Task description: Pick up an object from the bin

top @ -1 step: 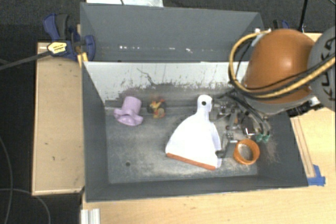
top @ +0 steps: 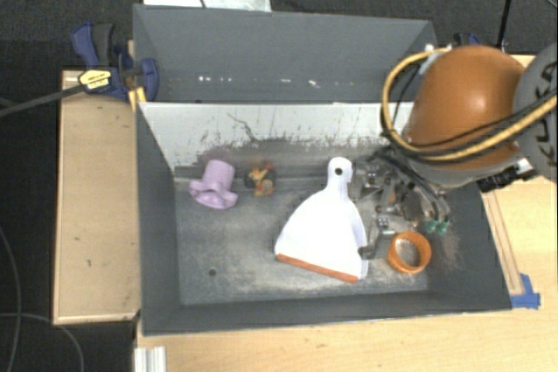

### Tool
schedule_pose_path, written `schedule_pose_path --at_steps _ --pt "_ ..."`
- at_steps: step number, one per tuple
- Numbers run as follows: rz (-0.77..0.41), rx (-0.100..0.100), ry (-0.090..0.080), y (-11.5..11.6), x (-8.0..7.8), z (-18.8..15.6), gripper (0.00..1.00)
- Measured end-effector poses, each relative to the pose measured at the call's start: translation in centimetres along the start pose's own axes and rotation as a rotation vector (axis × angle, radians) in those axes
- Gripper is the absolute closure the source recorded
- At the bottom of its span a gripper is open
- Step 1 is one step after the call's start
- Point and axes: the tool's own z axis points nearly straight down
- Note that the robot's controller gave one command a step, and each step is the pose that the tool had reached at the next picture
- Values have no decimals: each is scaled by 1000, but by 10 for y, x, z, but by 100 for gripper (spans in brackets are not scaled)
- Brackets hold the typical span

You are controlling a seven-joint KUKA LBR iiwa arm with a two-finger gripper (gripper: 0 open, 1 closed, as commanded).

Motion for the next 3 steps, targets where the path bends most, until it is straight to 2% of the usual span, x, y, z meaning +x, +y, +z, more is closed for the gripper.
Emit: schedule_pose_path --at_steps 1,2,3 --pt "-103 0 -4 4 -30 56 0" --pt "-385 0 0 10 -73 70 0" --pt "-336 0 -2 -3 -90 106 0"
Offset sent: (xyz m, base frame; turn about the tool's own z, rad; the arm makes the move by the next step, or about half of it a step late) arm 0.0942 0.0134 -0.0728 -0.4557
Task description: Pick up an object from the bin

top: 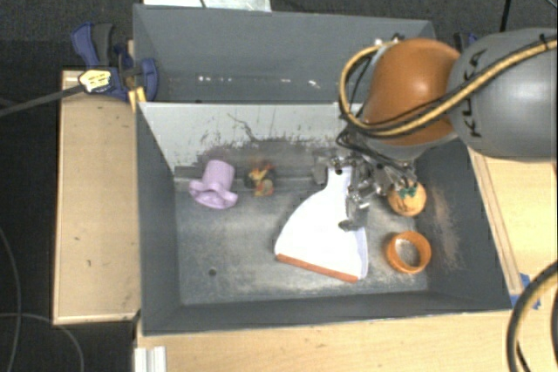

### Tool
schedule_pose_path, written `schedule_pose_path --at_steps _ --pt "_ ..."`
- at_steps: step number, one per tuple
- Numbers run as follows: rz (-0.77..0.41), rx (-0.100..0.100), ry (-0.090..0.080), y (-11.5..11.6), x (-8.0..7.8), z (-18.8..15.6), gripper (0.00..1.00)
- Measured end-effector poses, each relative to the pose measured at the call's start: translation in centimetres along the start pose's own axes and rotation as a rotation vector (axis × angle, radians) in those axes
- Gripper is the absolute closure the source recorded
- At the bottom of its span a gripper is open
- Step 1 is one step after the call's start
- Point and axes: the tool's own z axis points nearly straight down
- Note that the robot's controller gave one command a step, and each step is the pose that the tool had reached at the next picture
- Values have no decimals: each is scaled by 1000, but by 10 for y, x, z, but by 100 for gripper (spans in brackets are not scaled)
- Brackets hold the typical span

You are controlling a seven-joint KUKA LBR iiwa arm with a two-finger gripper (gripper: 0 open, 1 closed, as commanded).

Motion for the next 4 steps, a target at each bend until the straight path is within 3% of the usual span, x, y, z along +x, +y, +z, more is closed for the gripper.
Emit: schedule_pose_path --at_steps 1,2,4 --pt "-177 0 1 5 -6 44 0" --pt "-80 -1 2 8 -8 56 100" --pt "-80 -3 5 9 -7 52 100"
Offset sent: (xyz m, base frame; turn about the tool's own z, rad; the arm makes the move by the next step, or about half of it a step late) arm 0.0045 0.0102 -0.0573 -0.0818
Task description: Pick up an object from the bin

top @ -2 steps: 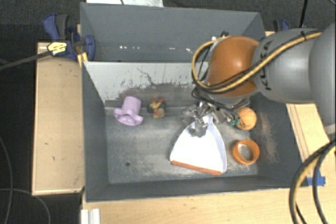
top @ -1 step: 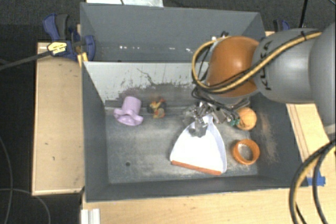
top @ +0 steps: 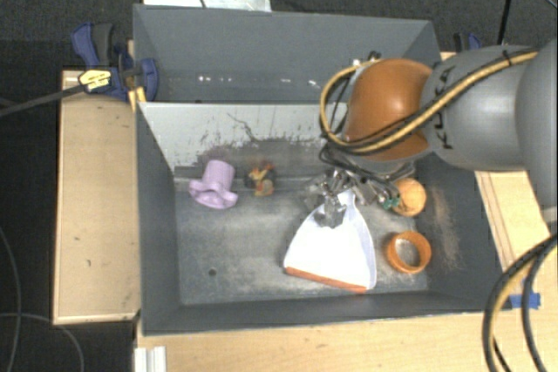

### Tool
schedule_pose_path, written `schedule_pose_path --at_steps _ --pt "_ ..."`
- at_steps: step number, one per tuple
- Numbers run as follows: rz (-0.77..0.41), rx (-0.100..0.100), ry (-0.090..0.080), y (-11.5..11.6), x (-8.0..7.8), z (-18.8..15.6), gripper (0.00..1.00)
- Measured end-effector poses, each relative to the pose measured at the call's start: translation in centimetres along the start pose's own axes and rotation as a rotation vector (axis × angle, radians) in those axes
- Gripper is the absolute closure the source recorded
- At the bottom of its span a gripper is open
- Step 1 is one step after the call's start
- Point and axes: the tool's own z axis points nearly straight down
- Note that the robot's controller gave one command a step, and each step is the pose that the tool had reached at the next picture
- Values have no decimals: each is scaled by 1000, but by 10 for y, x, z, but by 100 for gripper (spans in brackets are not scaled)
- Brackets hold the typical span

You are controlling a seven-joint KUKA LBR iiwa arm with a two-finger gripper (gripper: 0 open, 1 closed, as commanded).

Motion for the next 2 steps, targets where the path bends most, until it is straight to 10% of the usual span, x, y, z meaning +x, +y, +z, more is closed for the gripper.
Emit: schedule_pose_path --at_steps 2 --pt "1 2 -3 0 -1 -38 100"
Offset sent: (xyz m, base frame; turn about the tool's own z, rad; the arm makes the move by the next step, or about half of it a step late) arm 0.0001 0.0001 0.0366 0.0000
